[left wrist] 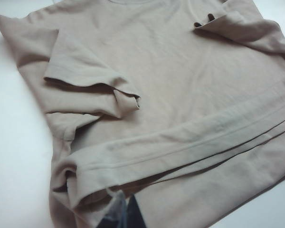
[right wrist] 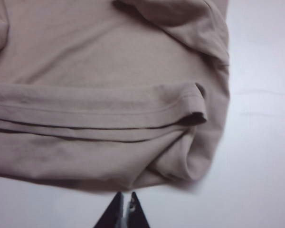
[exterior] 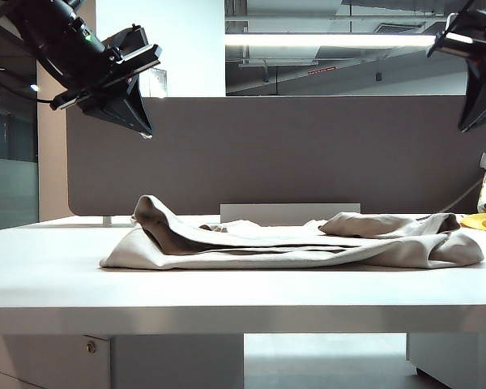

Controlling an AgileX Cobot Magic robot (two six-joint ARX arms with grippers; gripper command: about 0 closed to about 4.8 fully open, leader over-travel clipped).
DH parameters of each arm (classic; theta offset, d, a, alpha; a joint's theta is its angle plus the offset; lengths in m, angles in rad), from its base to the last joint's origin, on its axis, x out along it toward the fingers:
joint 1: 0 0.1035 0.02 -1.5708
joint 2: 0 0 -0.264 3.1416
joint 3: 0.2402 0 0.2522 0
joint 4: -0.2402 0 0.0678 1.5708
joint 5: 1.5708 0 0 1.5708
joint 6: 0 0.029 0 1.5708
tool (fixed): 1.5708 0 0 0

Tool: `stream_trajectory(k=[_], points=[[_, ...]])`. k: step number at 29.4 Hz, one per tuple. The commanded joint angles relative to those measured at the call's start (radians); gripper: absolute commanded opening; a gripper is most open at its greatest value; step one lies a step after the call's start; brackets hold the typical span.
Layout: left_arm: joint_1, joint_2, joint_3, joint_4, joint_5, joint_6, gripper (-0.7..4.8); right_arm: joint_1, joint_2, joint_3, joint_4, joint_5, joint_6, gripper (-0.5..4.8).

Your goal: Fold the bottom side of the T-shirt horizontally towards the center, about one-third of the way, then fold the sleeve back towards the center, creating a straight line along the edge of the T-shirt, and finally fold the bottom of the T-shirt up towards the top, creating a neat rectangle.

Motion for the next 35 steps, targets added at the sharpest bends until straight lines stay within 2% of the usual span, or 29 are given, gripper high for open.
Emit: stream_trajectory(k=[1, 5, 8, 10, 11, 13, 14, 18, 20, 22, 24, 25, 27, 30, 35], points=[[0.0, -0.007, -0.069, 0.058, 0.002, -0.003, -0.06, -0.014, -0.003, -0.044, 0.098, -0.017, 0.003, 0.21], [0.0, -0.006, -0.202, 0.156, 0.005, -0.03, -0.06, -0.072, 0.023, -0.076, 0.129, -0.041, 0.003, 0.21], [0.0, -0.006, -0.248, 0.174, 0.005, -0.029, -0.05, -0.107, 0.065, -0.076, 0.121, -0.084, 0.004, 0.22], [0.0, -0.006, -0.262, 0.179, 0.005, -0.029, -0.02, -0.113, 0.097, -0.076, 0.116, -0.085, 0.003, 0.61], [0.001, -0.006, -0.265, 0.171, 0.003, -0.029, 0.35, -0.113, 0.118, -0.076, 0.116, -0.085, 0.003, 1.02], [0.001, -0.006, -0.265, 0.161, 0.002, -0.03, 1.11, -0.113, 0.147, -0.076, 0.116, -0.085, 0.003, 1.22], [0.001, -0.006, -0.265, 0.156, 0.002, -0.029, 1.23, -0.113, 0.156, -0.076, 0.116, -0.085, 0.003, 1.22], [0.001, -0.005, -0.274, 0.149, 0.002, -0.03, 1.25, -0.113, 0.191, -0.075, 0.126, -0.089, -0.001, 1.24], [0.0, -0.004, -0.292, 0.149, 0.002, -0.029, 1.27, -0.113, 0.206, -0.075, 0.126, -0.089, -0.001, 1.68], [0.0, -0.004, -0.322, 0.173, -0.002, -0.03, 1.44, -0.113, 0.222, -0.075, 0.126, -0.091, -0.001, 1.82], [0.0, -0.004, -0.34, 0.185, -0.035, -0.038, 1.68, -0.113, 0.234, -0.075, 0.131, -0.101, -0.004, 1.82], [0.0, -0.002, -0.34, 0.194, -0.049, -0.039, 2.16, -0.113, 0.241, -0.075, 0.14, -0.104, -0.004, 1.82], [0.0, 0.006, -0.34, 0.21, -0.063, -0.049, 2.57, -0.112, 0.251, -0.075, 0.15, -0.104, -0.004, 1.84], [0.0, 0.039, -0.34, 0.216, -0.06, -0.085, 2.57, -0.112, 0.266, -0.075, 0.154, -0.104, -0.004, 2.12], [0.0, 0.096, -0.34, 0.217, -0.018, -0.116, 2.56, -0.112, 0.303, -0.074, 0.159, -0.108, -0.004, 2.13]])
